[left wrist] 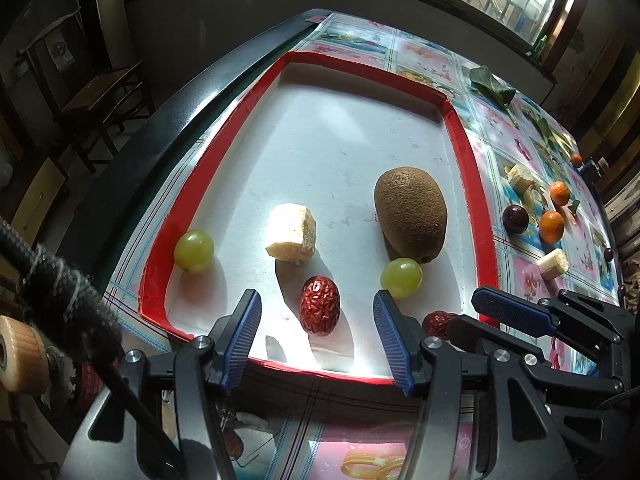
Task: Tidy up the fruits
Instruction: 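Open the left tool to drop its date while the right tool drops its date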
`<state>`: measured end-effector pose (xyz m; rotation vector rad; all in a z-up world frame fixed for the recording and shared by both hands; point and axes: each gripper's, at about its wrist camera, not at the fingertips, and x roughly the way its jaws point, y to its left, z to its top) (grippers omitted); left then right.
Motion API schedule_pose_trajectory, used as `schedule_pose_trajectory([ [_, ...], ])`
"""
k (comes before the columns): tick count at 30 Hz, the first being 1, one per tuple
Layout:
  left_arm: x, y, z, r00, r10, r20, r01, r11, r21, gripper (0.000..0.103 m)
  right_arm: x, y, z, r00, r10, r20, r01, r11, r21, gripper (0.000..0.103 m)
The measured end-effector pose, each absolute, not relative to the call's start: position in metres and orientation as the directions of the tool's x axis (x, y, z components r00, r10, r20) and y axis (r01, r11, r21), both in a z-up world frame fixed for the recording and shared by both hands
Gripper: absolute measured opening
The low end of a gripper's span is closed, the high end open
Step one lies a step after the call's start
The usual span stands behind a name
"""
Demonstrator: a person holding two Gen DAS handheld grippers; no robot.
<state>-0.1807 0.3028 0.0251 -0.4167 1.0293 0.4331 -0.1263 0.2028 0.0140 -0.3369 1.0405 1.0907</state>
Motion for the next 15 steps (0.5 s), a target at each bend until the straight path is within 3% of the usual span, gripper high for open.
schedule_pose_trajectory([
  [3,-0.183,0.3,0.029,0.458,0.146,-0.877,-0.531,0.836,-0.138,0.068,-0.124,0.189,0.023,0.088,0.581,-0.809,-0.838,0.483,0.256,0.032],
  [8,-0.182,0.291,0.034,0.461,0.161,-0.873,-0.529,0.839,-0.125,0.068,-0.118,0.161,0.034,0.123,0.608,-0.784,-0.809,0.52,0.276,0.037],
  [15,-0.179,0.273,0.043,0.472,0.173,-0.864,-0.511,0.853,-0.109,0.069,-0.105,0.119,0.038,0.169,0.611,-0.774,-0.757,0.583,0.295,0.038],
])
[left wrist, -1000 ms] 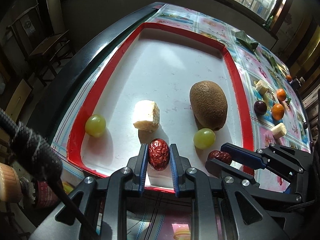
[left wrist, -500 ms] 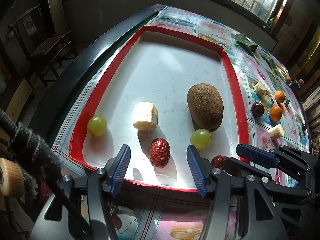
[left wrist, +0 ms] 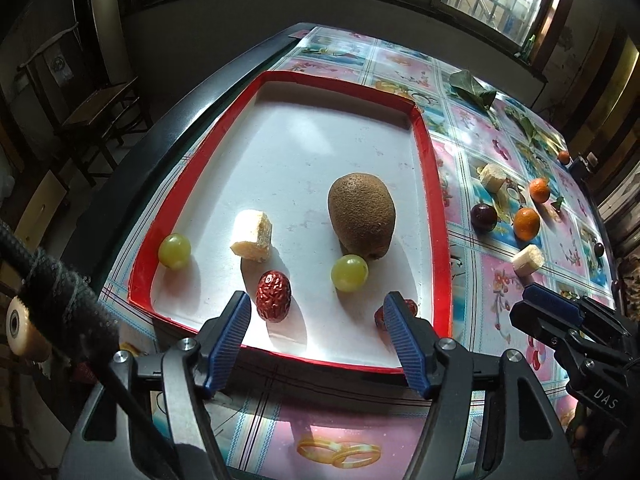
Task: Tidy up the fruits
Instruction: 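Open the left tool to drop its date while the right tool drops its date, then move the left tool to a banana chunk while the right tool approaches a dark plum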
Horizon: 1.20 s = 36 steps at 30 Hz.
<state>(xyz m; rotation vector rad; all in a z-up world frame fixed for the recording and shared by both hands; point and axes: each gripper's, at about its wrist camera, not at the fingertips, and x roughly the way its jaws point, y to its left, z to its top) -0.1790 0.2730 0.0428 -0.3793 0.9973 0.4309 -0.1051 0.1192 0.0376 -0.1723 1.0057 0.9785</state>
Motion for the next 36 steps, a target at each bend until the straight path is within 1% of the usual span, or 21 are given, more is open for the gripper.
schedule_pose_trajectory([
  [5,-0.18,0.261,0.049,0.481,0.17,-0.86,-0.502,0.858,-0.112,0.069,-0.098,0.094,0.037,0.198,0.602,-0.773,-0.722,0.623,0.3,0.038],
  [10,-0.177,0.242,0.054,0.502,0.138,-0.854,-0.467,0.874,-0.134,0.071,-0.092,0.064,0.035,0.231,0.596,-0.769,-0.685,0.661,0.307,0.038],
  [12,-0.174,0.231,0.055,0.508,0.125,-0.852,-0.444,0.886,-0.135,0.071,-0.089,0.053,0.034,0.245,0.592,-0.768,-0.666,0.678,0.311,0.04],
  [20,-0.156,0.186,0.054,0.525,0.027,-0.851,-0.345,0.92,-0.184,0.072,-0.08,0.003,0.026,0.287,0.571,-0.77,-0.576,0.745,0.338,0.041],
  [23,-0.148,0.173,0.049,0.523,-0.036,-0.851,-0.316,0.92,-0.233,0.072,-0.079,-0.013,0.026,0.304,0.569,-0.764,-0.548,0.761,0.348,0.041],
  [25,-0.144,0.164,0.047,0.534,-0.074,-0.842,-0.306,0.912,-0.274,0.072,-0.079,-0.024,0.027,0.317,0.571,-0.757,-0.53,0.768,0.358,0.042],
  [28,-0.142,0.149,0.049,0.57,-0.096,-0.816,-0.297,0.902,-0.314,0.072,-0.079,-0.042,0.027,0.336,0.574,-0.746,-0.5,0.78,0.376,0.045],
  [30,-0.142,0.139,0.052,0.596,-0.082,-0.799,-0.297,0.902,-0.314,0.077,-0.078,-0.053,0.026,0.347,0.577,-0.739,-0.477,0.787,0.391,0.047],
  [33,-0.141,0.123,0.055,0.631,-0.047,-0.774,-0.283,0.915,-0.286,0.078,-0.076,-0.07,0.024,0.362,0.574,-0.734,-0.438,0.8,0.41,0.048],
  [36,-0.137,0.112,0.055,0.649,-0.103,-0.754,-0.224,0.921,-0.319,0.078,-0.076,-0.083,0.022,0.372,0.572,-0.731,-0.41,0.808,0.423,0.048],
])
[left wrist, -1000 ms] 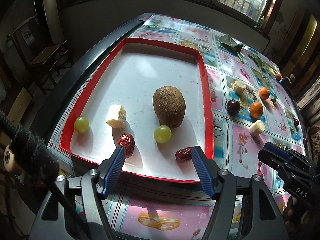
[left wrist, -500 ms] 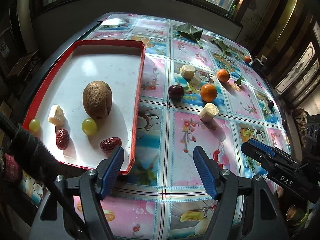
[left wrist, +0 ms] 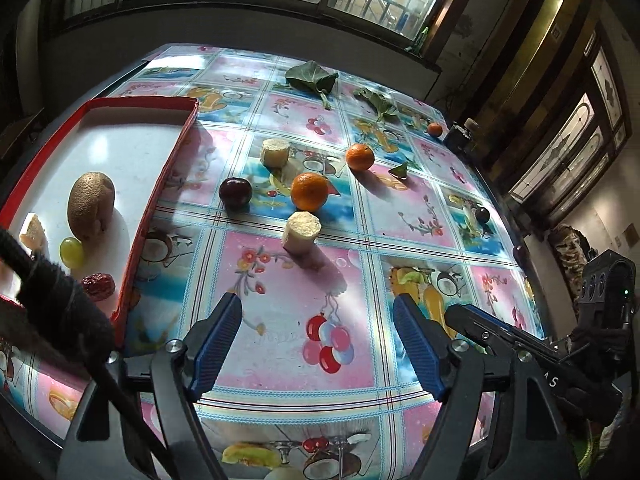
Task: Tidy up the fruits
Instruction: 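Move the left tool to a banana chunk while the right tool approaches a dark plum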
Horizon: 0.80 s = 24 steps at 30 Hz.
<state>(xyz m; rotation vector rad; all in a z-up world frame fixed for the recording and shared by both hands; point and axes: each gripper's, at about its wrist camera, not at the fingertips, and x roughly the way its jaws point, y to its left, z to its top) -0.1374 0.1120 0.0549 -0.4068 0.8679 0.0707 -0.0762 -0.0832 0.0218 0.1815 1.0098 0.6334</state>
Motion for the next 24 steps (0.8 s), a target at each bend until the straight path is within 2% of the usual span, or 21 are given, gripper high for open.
schedule_pose_trajectory([
  [4,-0.136,0.102,0.054,0.668,-0.147,-0.729,-0.203,0.907,-0.369,0.078,-0.078,-0.097,0.023,0.393,0.567,-0.724,-0.388,0.816,0.429,0.048],
  [8,-0.125,0.088,0.053,0.622,-0.129,-0.772,-0.181,0.936,-0.302,0.078,-0.078,-0.108,0.025,0.412,0.567,-0.713,-0.375,0.819,0.434,0.049],
  [14,-0.125,0.078,0.06,0.64,-0.143,-0.755,-0.122,0.951,-0.283,0.078,-0.078,-0.121,0.029,0.439,0.559,-0.703,-0.359,0.827,0.433,0.051],
  [18,-0.125,0.08,0.054,0.631,-0.096,-0.77,-0.146,0.96,-0.239,0.078,-0.076,-0.131,0.028,0.464,0.541,-0.702,-0.338,0.84,0.424,0.053],
  [24,-0.123,0.097,0.037,0.596,-0.08,-0.799,-0.202,0.948,-0.245,0.078,-0.069,-0.146,0.024,0.498,0.495,-0.712,-0.286,0.869,0.404,0.053],
])
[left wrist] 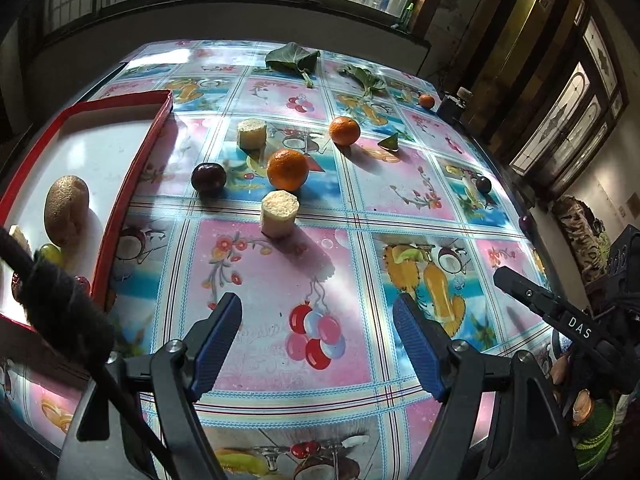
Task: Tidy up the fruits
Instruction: 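Move the left tool to a banana chunk while the right tool approaches a dark plum, then close the left tool on the banana chunk while the right tool grasps the dark plum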
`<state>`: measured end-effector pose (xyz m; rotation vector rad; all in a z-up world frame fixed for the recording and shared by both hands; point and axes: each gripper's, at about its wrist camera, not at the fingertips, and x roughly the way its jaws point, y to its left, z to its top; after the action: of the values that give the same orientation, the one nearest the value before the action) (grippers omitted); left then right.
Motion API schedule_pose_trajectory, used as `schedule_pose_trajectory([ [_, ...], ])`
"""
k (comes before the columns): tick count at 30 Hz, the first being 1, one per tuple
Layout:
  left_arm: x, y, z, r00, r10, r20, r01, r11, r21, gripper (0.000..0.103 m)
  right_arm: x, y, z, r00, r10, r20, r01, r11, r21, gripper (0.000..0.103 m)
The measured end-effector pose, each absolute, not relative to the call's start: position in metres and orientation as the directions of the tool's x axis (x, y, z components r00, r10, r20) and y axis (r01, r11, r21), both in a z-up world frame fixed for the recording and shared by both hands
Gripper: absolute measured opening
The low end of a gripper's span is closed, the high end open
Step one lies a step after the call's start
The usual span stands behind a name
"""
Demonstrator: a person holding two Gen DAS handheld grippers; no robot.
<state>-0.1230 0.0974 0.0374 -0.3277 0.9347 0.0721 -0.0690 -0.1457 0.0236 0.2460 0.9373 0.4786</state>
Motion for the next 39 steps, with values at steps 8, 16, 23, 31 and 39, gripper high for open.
schedule_pose_trajectory([
  [8,-0.116,0.117,0.034,0.599,-0.061,-0.798,-0.231,0.942,-0.245,0.078,-0.055,-0.158,0.023,0.539,0.425,-0.727,-0.241,0.905,0.351,0.053],
  [16,-0.073,0.118,0.022,0.567,-0.026,-0.824,-0.227,0.956,-0.186,0.077,-0.01,-0.172,0.028,0.593,0.379,-0.711,-0.181,0.923,0.34,0.053],
  [23,-0.052,0.124,0.007,0.525,0.001,-0.851,-0.262,0.952,-0.16,0.076,0.065,-0.189,0.027,0.656,0.234,-0.718,-0.068,0.965,0.252,0.053],
  [31,-0.047,0.124,0.006,0.53,0.069,-0.845,-0.262,0.961,-0.086,0.052,0.101,-0.176,0.012,0.622,0.174,-0.763,-0.063,0.983,0.173,0.049],
  [39,-0.055,0.122,0.011,0.528,0.074,-0.846,-0.247,0.967,-0.07,0.026,0.085,-0.157,0.014,0.615,0.153,-0.774,-0.129,0.987,0.093,0.027],
])
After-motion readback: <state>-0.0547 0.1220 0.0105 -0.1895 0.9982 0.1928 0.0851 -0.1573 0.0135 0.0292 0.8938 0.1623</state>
